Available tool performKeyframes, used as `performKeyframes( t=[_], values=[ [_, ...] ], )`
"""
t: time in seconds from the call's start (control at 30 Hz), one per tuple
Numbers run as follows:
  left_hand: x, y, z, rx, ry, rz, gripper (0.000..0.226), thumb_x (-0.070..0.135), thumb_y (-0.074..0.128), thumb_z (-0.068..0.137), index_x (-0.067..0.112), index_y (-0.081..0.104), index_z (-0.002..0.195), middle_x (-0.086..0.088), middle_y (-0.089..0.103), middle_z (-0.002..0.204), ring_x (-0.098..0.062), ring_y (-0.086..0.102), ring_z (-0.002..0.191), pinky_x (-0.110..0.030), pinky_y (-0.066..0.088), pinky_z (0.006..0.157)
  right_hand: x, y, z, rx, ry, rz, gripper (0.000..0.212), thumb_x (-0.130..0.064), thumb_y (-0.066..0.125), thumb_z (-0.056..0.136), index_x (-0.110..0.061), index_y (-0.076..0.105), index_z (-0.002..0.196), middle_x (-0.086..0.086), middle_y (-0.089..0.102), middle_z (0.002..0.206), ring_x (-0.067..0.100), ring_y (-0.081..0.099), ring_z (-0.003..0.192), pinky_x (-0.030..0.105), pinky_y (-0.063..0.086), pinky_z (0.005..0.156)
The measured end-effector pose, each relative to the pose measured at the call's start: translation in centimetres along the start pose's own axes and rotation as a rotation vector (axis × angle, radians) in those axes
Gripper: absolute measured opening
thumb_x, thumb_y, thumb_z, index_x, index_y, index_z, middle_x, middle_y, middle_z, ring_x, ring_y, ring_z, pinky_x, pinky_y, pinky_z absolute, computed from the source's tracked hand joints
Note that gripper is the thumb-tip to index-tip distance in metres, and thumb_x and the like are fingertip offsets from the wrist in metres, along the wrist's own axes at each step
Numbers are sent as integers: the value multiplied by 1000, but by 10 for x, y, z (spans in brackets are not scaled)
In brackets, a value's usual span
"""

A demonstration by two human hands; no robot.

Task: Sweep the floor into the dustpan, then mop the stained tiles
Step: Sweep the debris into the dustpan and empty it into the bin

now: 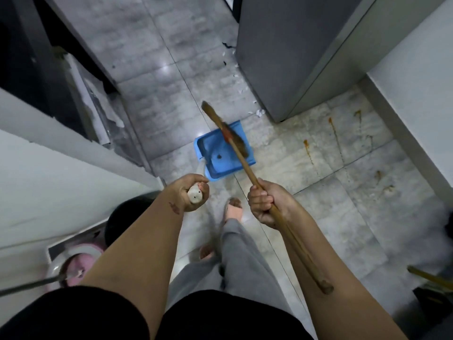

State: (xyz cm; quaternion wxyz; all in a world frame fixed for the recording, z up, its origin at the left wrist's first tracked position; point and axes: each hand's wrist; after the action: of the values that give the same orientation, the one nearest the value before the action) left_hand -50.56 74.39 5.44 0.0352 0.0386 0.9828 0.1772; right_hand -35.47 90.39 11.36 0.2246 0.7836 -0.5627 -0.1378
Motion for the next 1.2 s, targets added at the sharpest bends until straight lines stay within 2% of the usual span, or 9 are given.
performKeyframes(
  t=[0.17,0.3,0.5,0.8,1.07,1.2],
  values=[
    [72,33,21,64,20,-26,22,7,48,94,12,37,75,-2,37,42,-11,39,26,-17,38,28,-67,45,28,53,-42,-111,45,-40,36,103,-15,43,67,-7,29,41,3,25,25,15,19,23],
    [127,67,34,109,25,-34,17,4,53,89,8,42,77,-3,39,42,-12,39,26,-17,39,29,-115,72,48,120,-35,-188,38,-43,43,101,-14,47,77,-6,34,45,3,28,28,13,22,25],
    [197,99,48,98,11,-15,18,3,48,92,9,39,78,-2,37,37,-11,39,24,-13,40,31,-167,100,85,329,-12,-265,40,-40,35,104,-17,38,70,-7,31,40,3,25,25,10,19,25],
    [322,112,81,89,-70,22,19,6,48,92,8,41,75,-3,41,38,-12,43,25,-14,42,33,-226,154,168,413,-168,-171,40,-42,34,103,-17,40,72,-6,31,43,5,25,28,13,21,29],
    [379,119,93,113,-156,48,26,8,46,93,12,41,67,-1,40,38,-11,42,24,-14,38,29,-270,175,229,396,-174,6,36,-33,31,103,-18,36,71,-6,28,40,5,24,26,12,20,28],
    [397,123,99,130,-151,32,20,5,45,94,11,41,75,-2,40,40,-11,41,25,-13,38,29,-303,175,257,381,-120,129,39,-32,28,103,-18,35,67,-7,26,39,4,24,26,11,19,28]
  ],
)
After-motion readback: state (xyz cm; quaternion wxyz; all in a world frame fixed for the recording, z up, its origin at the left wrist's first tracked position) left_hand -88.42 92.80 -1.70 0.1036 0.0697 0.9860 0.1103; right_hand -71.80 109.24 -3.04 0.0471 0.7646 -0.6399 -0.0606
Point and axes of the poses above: each hand's wrist, its own z-axis towards the middle knuckle, its own y-axis out of the palm, x = y × z
